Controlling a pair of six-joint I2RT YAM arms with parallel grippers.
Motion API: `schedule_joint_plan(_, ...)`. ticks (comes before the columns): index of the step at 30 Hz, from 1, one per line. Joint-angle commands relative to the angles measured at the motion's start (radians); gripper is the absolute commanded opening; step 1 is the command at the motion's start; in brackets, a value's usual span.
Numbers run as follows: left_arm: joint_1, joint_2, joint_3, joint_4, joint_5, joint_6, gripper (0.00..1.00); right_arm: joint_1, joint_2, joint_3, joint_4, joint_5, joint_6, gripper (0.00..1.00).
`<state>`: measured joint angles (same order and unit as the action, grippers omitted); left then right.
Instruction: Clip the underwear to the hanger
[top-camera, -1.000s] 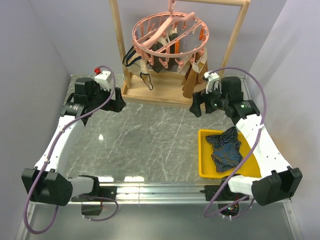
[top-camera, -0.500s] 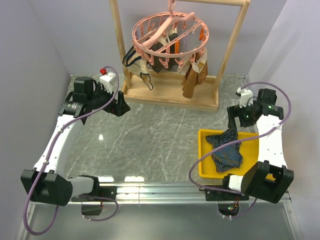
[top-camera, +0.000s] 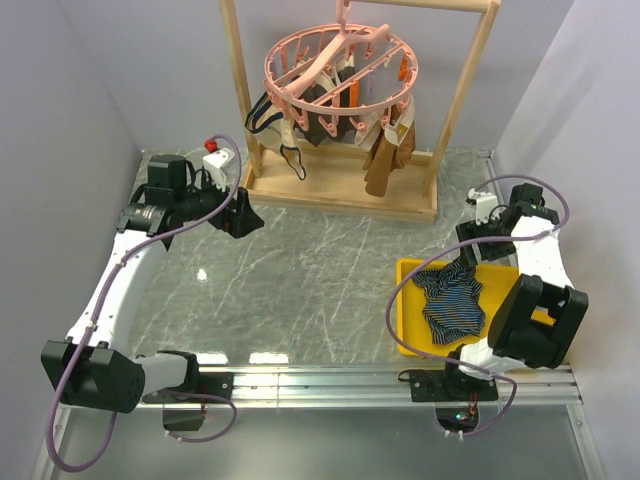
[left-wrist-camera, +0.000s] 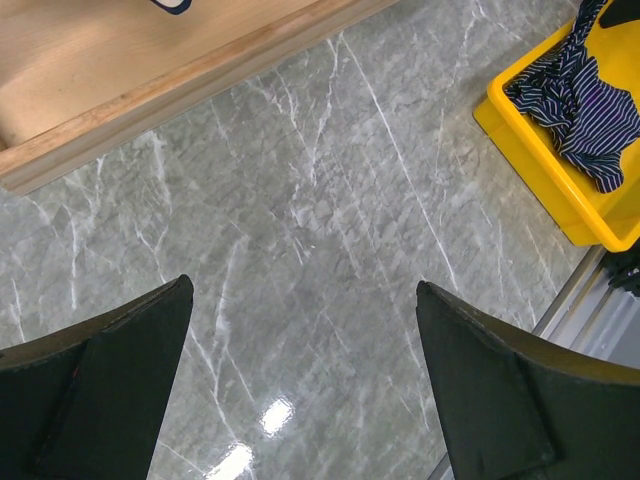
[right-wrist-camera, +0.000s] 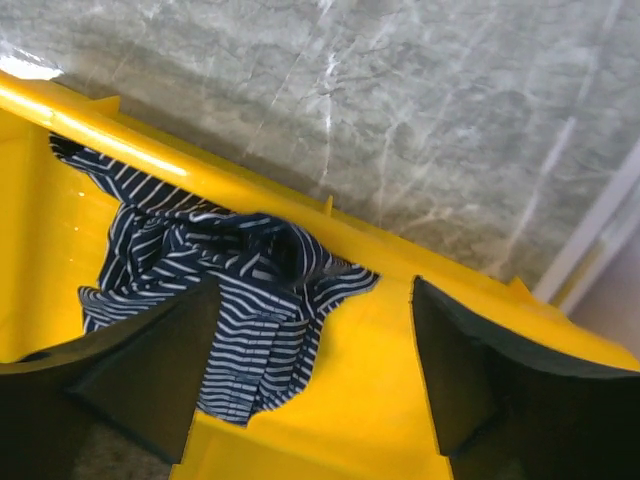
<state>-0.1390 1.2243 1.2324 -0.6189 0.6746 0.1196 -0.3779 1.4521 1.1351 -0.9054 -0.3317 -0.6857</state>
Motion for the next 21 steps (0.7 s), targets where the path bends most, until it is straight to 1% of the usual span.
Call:
schedule_joint_plan(1,-0.004,-0.034,-0.002,-0.004,0.031,0.025,0.99,0.0,0.02,-0.029,0.036,-0.035,-0.023,0.81)
schedule_joint_plan(2,-0.004,-0.034,-0.004,-0.002,0.029,0.025,0.99,0.002,0.024,-0.034,0.045,-0.032,-0.023,0.73)
schedule_joint_plan(4,-0.004,-0.035,-0.01,-0.001,0.026,0.022,0.99,0.002,0.034,-0.047,0.048,-0.027,-0.023,0.68)
schedule_joint_plan(5,-0.002,-0.034,-0.011,0.004,0.025,0.022,0.99,0.004,0.034,-0.051,0.048,-0.03,-0.026,0.63)
schedule_joint_plan(8,-0.004,-0.031,-0.016,0.008,0.023,0.018,0.99,0.004,0.024,-0.064,0.054,-0.041,-0.031,0.55)
schedule_joint_plan(9,-0.002,-0.029,-0.016,0.01,0.023,0.014,0.99,0.004,0.019,-0.069,0.057,-0.043,-0.029,0.55)
schedule_joint_plan(12,-0.004,-0.02,-0.008,0.011,0.032,0.014,0.99,0.007,0.01,-0.08,0.095,-0.032,-0.005,0.56)
schedule_joint_plan(15,-0.002,-0.008,0.007,-0.001,0.048,0.02,0.99,0.007,0.019,-0.075,0.106,-0.044,-0.005,0.66)
schedule_joint_plan(16,-0.004,-0.006,0.009,-0.005,0.049,0.022,0.99,0.007,0.017,-0.077,0.112,-0.046,-0.003,0.72)
schedule_joint_plan(17,-0.004,-0.008,0.01,-0.004,0.049,0.025,0.99,0.008,0.011,-0.078,0.131,-0.046,0.002,0.75)
schedule_joint_plan(19,-0.002,-0.006,0.01,-0.004,0.045,0.022,0.99,0.019,0.011,-0.08,0.143,-0.041,0.009,0.76)
schedule_joint_plan(21,-0.002,-0.006,0.009,0.001,0.042,0.017,0.99,0.025,0.027,-0.067,0.138,-0.046,0.009,0.75)
